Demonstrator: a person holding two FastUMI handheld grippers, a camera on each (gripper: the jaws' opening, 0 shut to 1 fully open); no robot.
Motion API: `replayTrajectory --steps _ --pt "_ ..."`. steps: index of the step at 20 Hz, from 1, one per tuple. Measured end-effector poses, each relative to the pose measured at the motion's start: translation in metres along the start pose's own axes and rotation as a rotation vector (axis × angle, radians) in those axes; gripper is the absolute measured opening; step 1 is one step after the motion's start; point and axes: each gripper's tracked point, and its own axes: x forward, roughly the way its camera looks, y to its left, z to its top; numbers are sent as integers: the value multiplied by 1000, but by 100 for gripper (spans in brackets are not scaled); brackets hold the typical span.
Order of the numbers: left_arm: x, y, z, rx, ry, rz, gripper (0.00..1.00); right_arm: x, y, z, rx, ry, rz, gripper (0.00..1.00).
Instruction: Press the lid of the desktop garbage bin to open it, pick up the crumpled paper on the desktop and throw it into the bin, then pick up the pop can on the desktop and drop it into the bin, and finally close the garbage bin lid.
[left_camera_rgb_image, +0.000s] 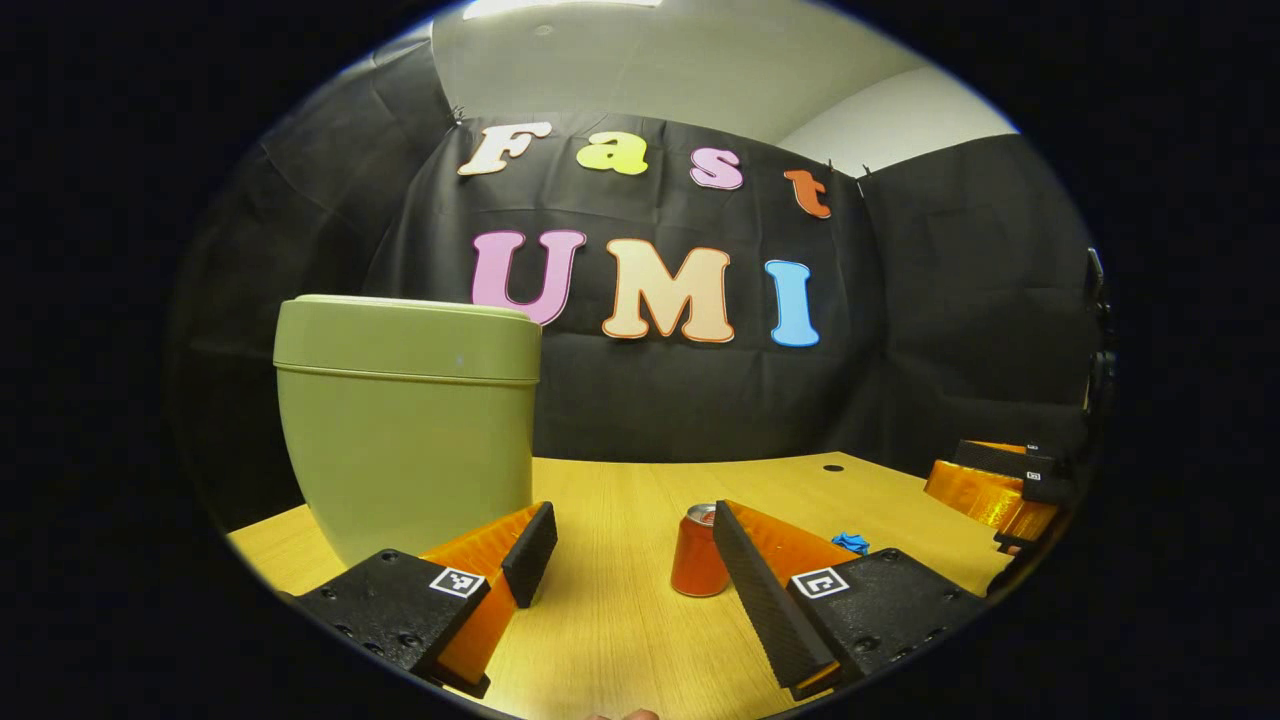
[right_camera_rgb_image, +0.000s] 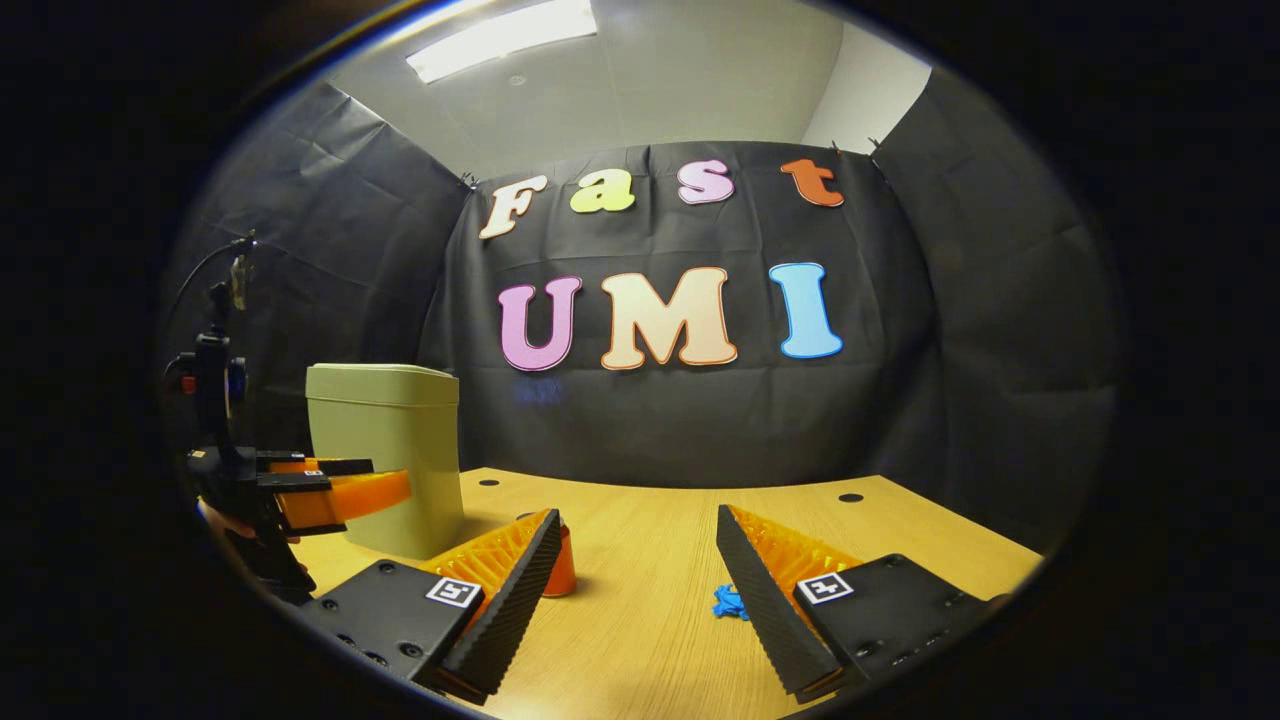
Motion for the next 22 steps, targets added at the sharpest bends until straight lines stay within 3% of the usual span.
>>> replayTrajectory --steps 8,14,22 --pt "-1 0 6 -10 -9 -5 95 5 0 -10 -10 23 13 98" --pt "3 18 36 51 -49 42 95 11 -1 -19 -12 50 22 99" --pt "9 21 85 110 -95 36 94 3 -19 -4 -14 32 4 99"
